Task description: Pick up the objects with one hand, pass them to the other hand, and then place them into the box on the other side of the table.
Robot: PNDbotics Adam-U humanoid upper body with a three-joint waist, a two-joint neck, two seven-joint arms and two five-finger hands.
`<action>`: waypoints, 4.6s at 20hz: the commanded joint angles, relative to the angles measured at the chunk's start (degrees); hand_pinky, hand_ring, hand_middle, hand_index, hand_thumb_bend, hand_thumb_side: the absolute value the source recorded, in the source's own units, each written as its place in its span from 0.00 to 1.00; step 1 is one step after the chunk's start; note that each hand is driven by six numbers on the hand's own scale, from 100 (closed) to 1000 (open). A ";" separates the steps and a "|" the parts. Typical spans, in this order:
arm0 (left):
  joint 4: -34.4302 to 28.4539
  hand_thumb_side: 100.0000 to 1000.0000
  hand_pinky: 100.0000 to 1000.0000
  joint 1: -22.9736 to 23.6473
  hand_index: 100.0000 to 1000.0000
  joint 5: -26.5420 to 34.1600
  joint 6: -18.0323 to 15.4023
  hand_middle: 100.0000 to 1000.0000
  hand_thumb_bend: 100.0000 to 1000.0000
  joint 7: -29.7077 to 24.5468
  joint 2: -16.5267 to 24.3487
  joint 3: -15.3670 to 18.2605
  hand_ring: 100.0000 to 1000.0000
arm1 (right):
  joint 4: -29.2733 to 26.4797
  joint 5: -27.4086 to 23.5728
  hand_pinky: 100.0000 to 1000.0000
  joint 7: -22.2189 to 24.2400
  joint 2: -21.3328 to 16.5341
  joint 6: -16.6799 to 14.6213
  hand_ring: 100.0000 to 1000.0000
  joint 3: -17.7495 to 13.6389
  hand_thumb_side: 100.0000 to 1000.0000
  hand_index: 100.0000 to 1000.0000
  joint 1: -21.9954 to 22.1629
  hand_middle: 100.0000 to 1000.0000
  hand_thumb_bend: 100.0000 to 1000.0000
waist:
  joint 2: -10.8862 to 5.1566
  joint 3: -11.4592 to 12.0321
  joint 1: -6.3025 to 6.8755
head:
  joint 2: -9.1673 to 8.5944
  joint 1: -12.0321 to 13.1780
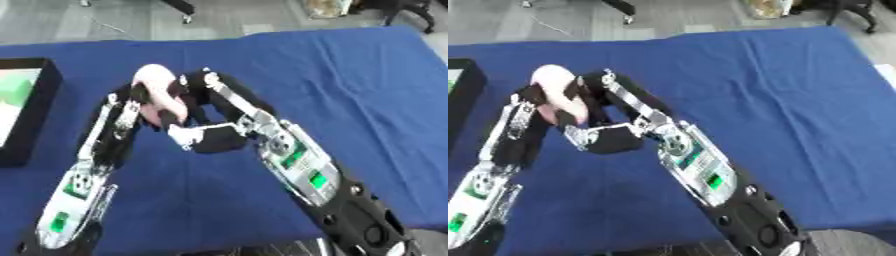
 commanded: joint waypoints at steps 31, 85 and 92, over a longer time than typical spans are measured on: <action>-0.85 0.59 0.41 -1.04 0.29 -1.89 1.35 0.09 0.00 5.92 0.02 -0.11 0.15 | -4.23 12.10 0.36 -7.10 0.67 -1.30 0.13 -4.51 0.29 0.48 1.82 0.25 0.11 | -0.39 -0.63 0.14 | -0.11 0.98; 17.90 0.56 0.41 -8.08 0.28 -3.86 8.63 0.06 0.00 30.99 28.35 18.33 0.12 | -4.03 13.31 0.40 -3.77 -0.28 -3.53 0.19 -4.54 0.55 0.76 3.58 0.48 0.33 | -2.11 -1.08 1.45 | -6.44 16.66; 31.94 0.29 0.41 -11.24 0.28 -19.90 15.91 0.05 0.00 32.05 33.50 19.35 0.12 | -3.95 13.34 0.40 -3.28 -0.47 -3.51 0.19 -4.49 0.55 0.76 3.57 0.47 0.32 | -2.14 -1.81 1.60 | -6.72 16.30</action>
